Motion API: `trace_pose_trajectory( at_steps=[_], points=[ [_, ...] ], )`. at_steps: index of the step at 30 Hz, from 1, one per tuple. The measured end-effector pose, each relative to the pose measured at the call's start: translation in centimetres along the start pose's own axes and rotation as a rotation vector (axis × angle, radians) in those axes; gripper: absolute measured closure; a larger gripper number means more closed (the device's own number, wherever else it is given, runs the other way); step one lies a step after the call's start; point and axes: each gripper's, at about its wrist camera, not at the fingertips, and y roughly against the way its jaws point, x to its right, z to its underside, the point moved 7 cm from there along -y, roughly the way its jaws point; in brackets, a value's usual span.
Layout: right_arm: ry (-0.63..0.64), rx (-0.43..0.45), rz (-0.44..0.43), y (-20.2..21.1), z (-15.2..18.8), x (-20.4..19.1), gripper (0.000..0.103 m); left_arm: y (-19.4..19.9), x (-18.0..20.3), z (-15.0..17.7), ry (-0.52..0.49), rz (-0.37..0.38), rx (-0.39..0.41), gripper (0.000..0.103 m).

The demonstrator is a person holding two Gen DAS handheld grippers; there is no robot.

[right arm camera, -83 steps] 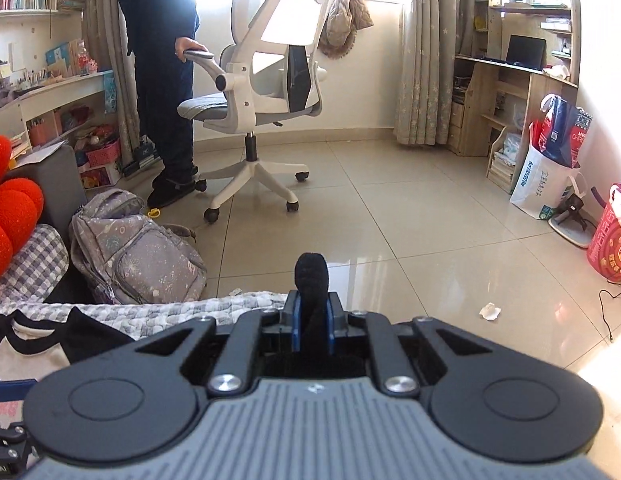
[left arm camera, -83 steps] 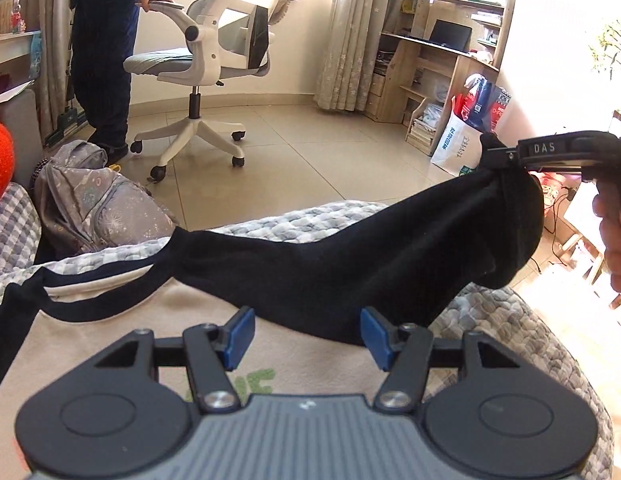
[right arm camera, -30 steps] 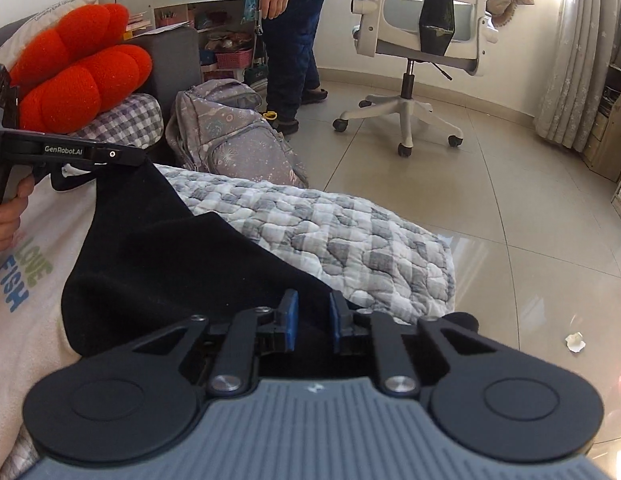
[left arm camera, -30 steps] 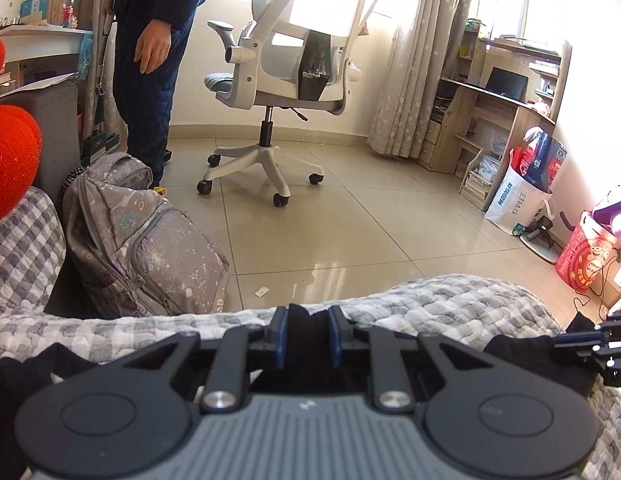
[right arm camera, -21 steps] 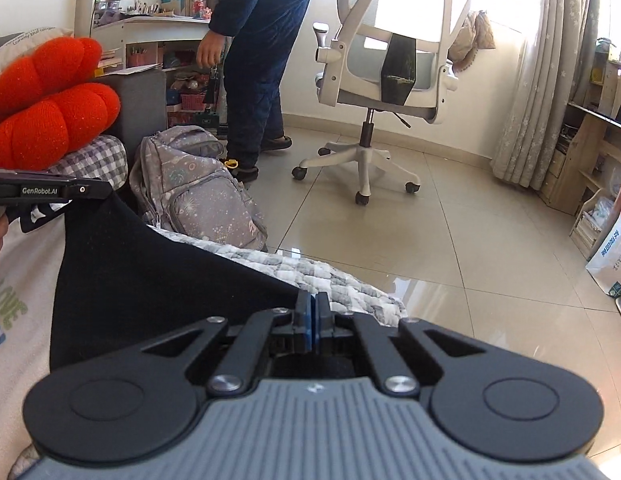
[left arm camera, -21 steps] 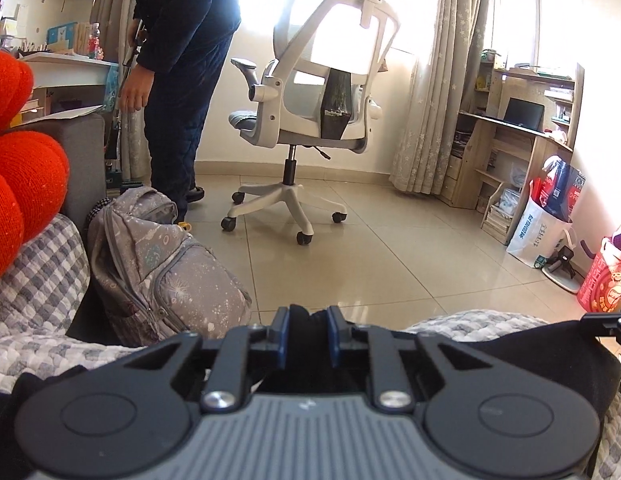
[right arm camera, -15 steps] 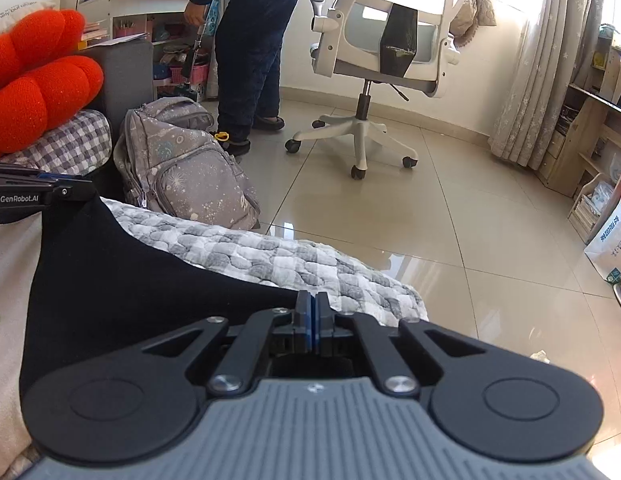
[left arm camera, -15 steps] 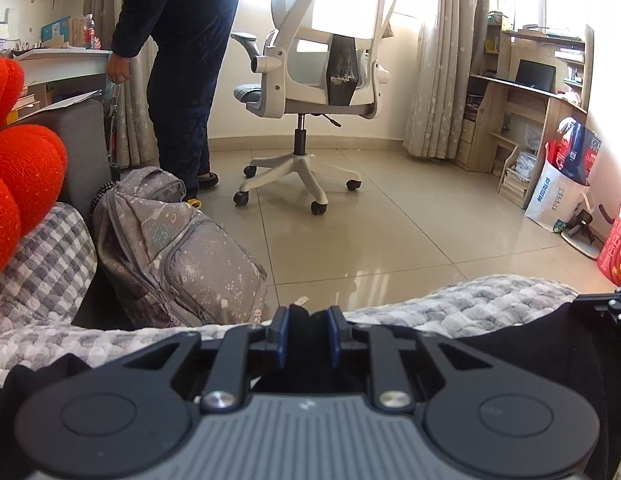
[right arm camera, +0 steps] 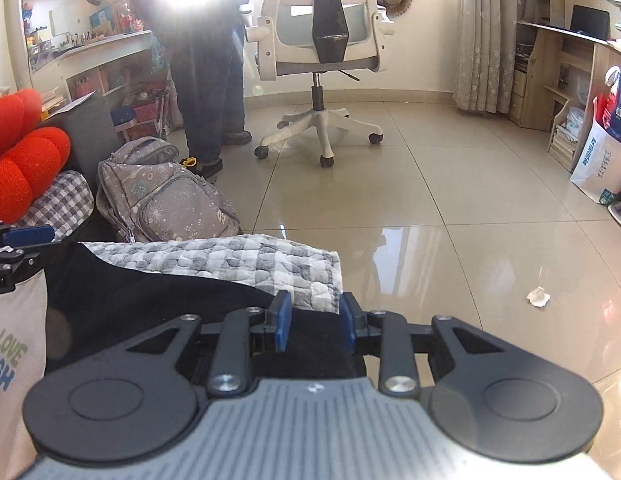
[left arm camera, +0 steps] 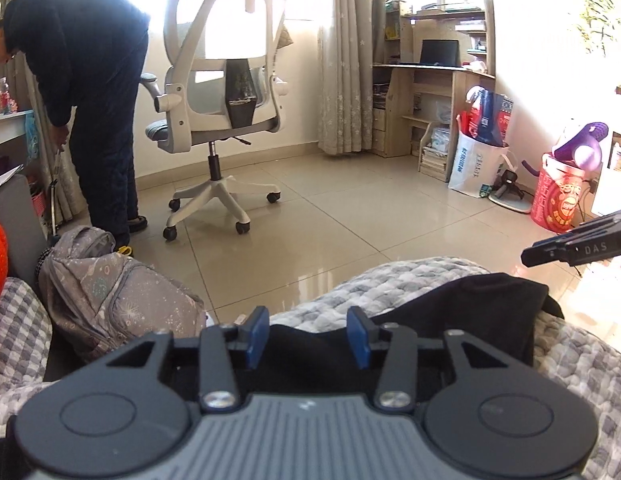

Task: Fold clothes

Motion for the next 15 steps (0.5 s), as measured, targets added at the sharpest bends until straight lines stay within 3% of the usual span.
trace_pose_trajectory(
  at_steps=[5,11,15],
  points=[
    [-0.079,-0.035,-0.043,1.2,2.0,1.5,0.072,0.6,4.7,0.4,-0.077,0.135,-0.011,0.060],
    [-0.055,-0.070,-0.079,1.2,3.8,1.4,0.072,0.8,7.6,1.3,-0.110,0.226,-0.044,0.061],
    [-0.058,-0.084,-0.097,0.6,4.8,1.7,0.072,1.1,9.7,2.3,-0.160,0.315,-0.082,0.067]
  ],
)
